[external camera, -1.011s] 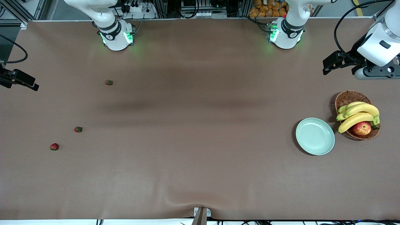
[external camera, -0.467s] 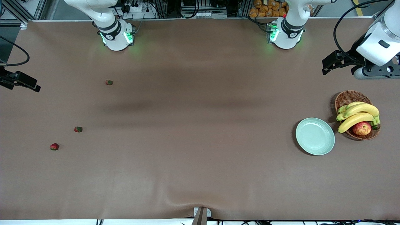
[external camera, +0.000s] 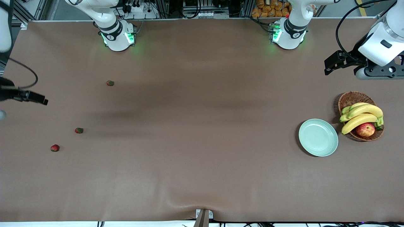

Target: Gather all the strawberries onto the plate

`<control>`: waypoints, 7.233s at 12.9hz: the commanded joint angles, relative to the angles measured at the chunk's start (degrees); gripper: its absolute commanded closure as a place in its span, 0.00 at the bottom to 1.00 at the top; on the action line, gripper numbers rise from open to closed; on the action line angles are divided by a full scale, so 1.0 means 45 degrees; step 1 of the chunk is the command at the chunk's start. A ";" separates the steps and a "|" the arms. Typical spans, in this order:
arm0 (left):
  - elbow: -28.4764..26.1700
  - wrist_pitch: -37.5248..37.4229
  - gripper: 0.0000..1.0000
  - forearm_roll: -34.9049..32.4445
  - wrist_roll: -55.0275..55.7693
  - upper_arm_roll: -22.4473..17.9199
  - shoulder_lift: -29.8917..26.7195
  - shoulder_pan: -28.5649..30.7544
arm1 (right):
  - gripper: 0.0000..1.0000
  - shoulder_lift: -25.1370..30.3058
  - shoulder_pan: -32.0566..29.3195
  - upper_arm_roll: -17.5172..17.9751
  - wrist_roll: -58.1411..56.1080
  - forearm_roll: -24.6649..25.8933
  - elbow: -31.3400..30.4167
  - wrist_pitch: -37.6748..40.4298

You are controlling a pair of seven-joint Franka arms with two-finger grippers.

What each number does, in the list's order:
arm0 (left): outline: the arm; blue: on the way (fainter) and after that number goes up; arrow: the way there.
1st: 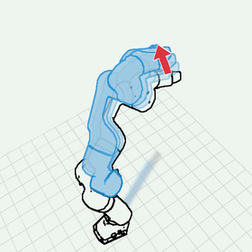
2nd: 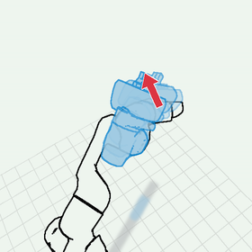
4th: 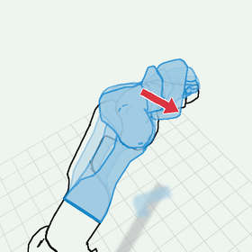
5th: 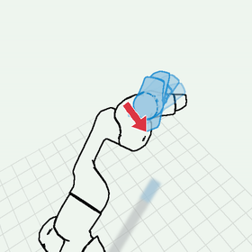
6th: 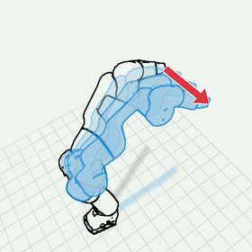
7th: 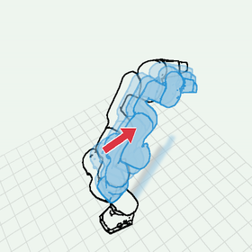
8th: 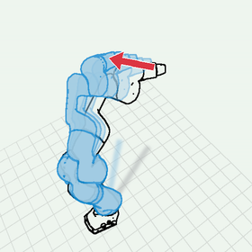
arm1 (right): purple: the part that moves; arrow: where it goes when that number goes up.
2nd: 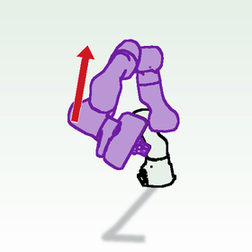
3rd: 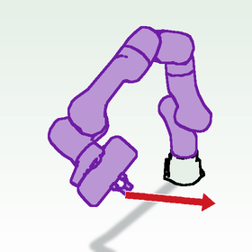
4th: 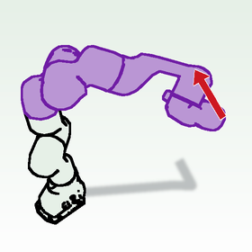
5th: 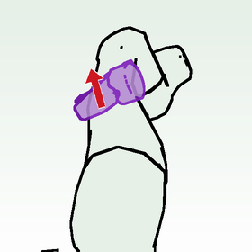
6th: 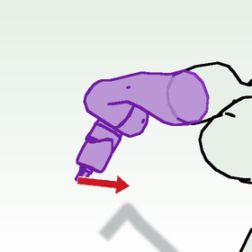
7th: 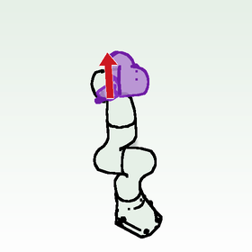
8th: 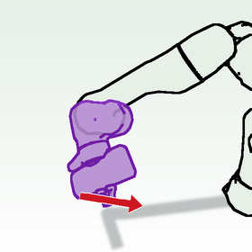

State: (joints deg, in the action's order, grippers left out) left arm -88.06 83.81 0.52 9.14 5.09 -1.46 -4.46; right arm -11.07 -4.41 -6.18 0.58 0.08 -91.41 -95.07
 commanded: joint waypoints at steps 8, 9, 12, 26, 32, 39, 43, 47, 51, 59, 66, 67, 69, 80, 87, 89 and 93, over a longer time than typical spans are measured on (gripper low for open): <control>0.0058 -0.0011 0.00 -0.0544 0.0020 0.0315 -0.0125 -0.0045 | 0.00 -0.4372 -0.2318 0.0163 -0.1690 0.0099 0.0295 -0.4903; 0.0058 -0.0011 0.00 -0.0564 0.0020 0.0335 -0.0125 -0.0064 | 0.00 -0.4763 -0.2378 0.0183 -0.1671 0.0080 0.0314 -0.5295; 0.0058 -0.0011 0.00 -0.0565 -0.0019 0.0296 -0.0105 -0.0006 | 0.00 -0.5603 -0.2320 0.0202 -0.1690 0.0099 0.0353 -0.6661; 0.0058 -0.0011 0.00 -0.0526 -0.0195 0.0159 -0.0047 0.0248 | 0.31 -0.7715 -0.2398 0.0183 -0.2276 0.0217 0.0412 -1.0628; 0.0058 0.0008 0.00 -0.0526 -0.0195 0.0159 -0.0047 0.0288 | 1.00 -0.7677 -0.2340 0.0183 -0.3117 0.0139 0.0529 -1.0514; 0.0058 0.0008 0.00 -0.0428 -0.0195 0.0159 -0.0027 0.0307 | 1.00 -0.7404 -0.1210 0.0261 -0.0622 0.0002 0.2871 -0.4894; 0.0058 0.0047 0.00 -0.0350 -0.0214 0.0178 -0.0027 0.0832 | 1.00 -0.6936 0.0020 0.0261 0.2071 -0.1946 0.3202 -0.2941; 0.0058 0.0086 0.00 -0.0330 -0.0215 0.0178 0.0012 0.0854 | 1.00 -0.6856 0.1757 0.0300 0.6269 -0.2964 0.4063 -0.1666; 0.0057 0.0223 0.00 -0.0350 -0.0215 0.0159 0.0031 0.0893 | 1.00 -0.6856 0.3828 0.0281 1.0584 -0.4917 0.4648 -0.1821; 0.0077 0.0223 0.00 -0.0291 -0.0234 0.0257 0.0012 0.0971 | 1.00 -0.7694 0.8279 0.0261 1.6896 -0.6440 0.4534 -0.6211; 0.0077 0.0223 0.00 -0.0311 -0.0234 0.0315 -0.0027 0.0952 | 1.00 -0.9178 1.1036 0.0261 1.9303 -0.6502 0.3927 -0.8985; 0.0077 0.0223 0.00 -0.0291 -0.0234 0.0296 -0.0027 0.0990 | 1.00 -0.9335 1.1136 0.0261 1.9325 -0.6541 0.3927 -0.9338; 0.0058 0.0223 0.00 -0.0272 -0.0254 0.0199 -0.0008 0.1030 | 0.89 -0.9492 1.1292 0.0261 1.9345 -0.6541 0.3927 -0.9381; 0.0058 0.0613 0.00 -0.0291 -0.0097 0.0295 0.0558 0.0796 | 0.00 -0.8302 1.1039 -0.2214 1.8665 -0.6326 0.4357 -0.5849; 0.0077 0.2234 0.00 -0.0213 -0.0078 0.0452 0.2590 0.0405 | 0.00 -0.7950 0.9344 -0.4307 1.0998 -0.6385 0.4220 -0.3058; 0.0039 0.2177 0.00 -0.0213 -0.0097 0.0452 0.2513 0.0482 | 0.00 -0.7873 0.8737 -0.4912 0.8594 -0.6385 0.4201 -0.2120; 0.0058 0.1611 0.00 -0.0213 -0.0137 0.0296 0.2181 0.0678 | 0.00 -0.7562 0.8617 -0.7389 0.2898 -0.6385 0.3190 -0.0827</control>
State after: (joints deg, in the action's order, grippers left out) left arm -87.77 92.91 -0.73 9.01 6.55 9.82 -1.58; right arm -48.09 33.54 -35.49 24.45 -28.06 -72.21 -99.74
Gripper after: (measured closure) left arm 0.000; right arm 0.000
